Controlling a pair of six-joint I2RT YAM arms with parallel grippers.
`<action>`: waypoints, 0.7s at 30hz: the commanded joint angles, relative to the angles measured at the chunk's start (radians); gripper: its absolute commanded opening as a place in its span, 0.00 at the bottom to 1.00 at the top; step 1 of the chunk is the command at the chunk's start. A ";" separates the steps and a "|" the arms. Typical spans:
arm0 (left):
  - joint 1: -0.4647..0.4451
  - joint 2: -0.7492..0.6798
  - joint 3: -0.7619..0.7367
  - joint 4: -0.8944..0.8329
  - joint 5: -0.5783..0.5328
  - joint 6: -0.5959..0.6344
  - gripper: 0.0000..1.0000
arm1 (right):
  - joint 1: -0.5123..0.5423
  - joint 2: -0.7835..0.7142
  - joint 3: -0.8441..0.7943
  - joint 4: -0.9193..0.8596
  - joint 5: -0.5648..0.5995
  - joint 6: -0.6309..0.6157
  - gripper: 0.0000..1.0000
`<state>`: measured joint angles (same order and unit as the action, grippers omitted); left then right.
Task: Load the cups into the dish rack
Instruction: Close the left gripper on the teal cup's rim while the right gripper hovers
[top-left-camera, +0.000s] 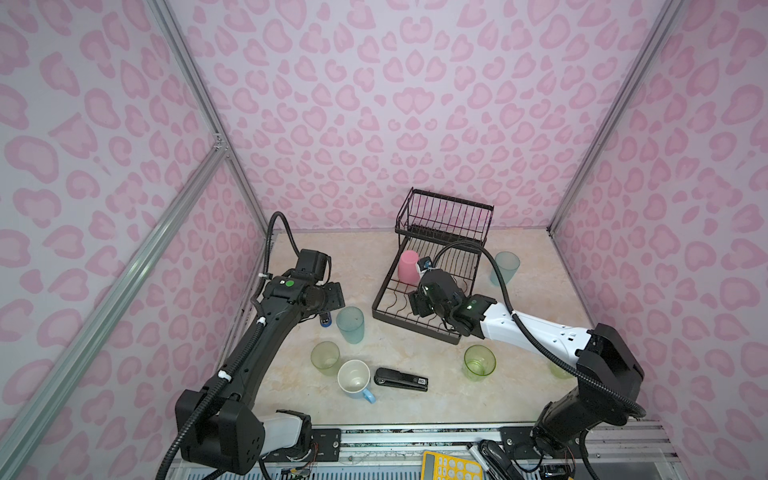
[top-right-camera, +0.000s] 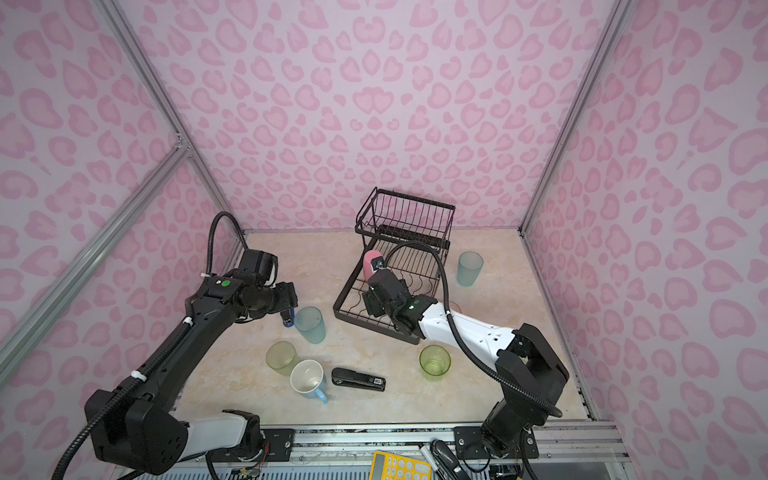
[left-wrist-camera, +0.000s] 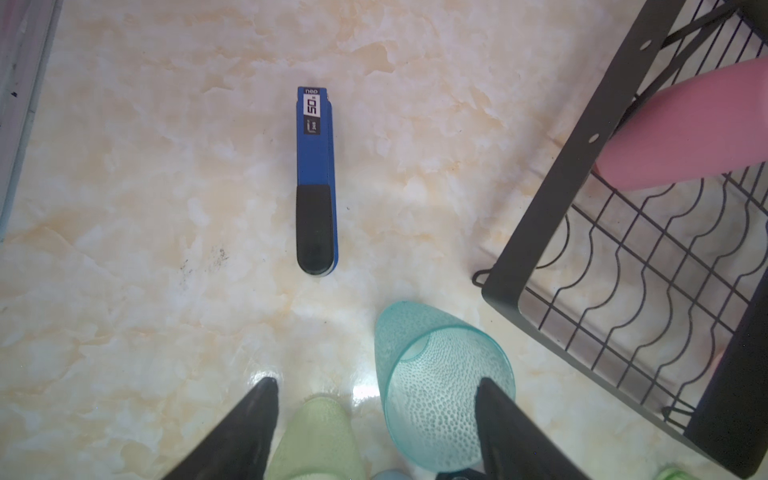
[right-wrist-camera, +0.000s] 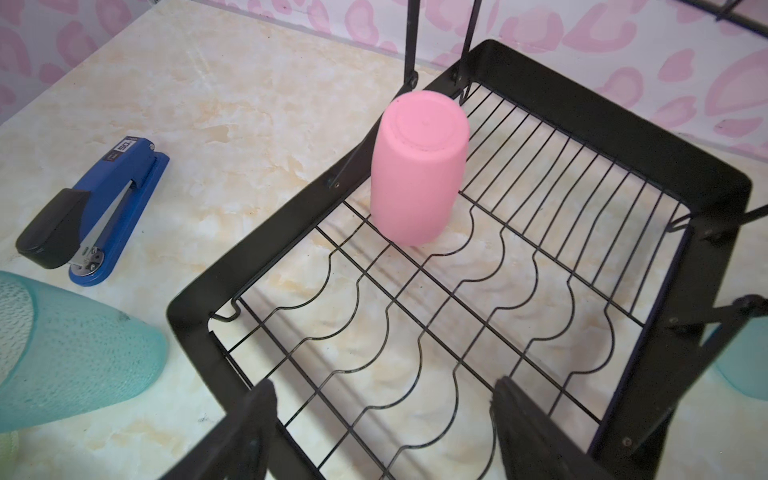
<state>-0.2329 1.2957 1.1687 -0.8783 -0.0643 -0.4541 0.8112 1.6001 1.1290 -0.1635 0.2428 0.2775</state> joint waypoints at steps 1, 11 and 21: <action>-0.012 -0.019 -0.025 -0.048 0.014 0.028 0.72 | -0.006 0.007 -0.012 -0.008 -0.024 0.029 0.80; -0.082 0.034 -0.075 -0.034 0.019 0.064 0.59 | -0.038 0.033 0.013 -0.062 -0.086 0.071 0.78; -0.088 0.112 -0.094 0.035 -0.017 0.062 0.48 | -0.043 0.044 0.014 -0.065 -0.103 0.081 0.77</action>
<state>-0.3210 1.3880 1.0733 -0.8806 -0.0639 -0.3988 0.7692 1.6367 1.1477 -0.2264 0.1528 0.3481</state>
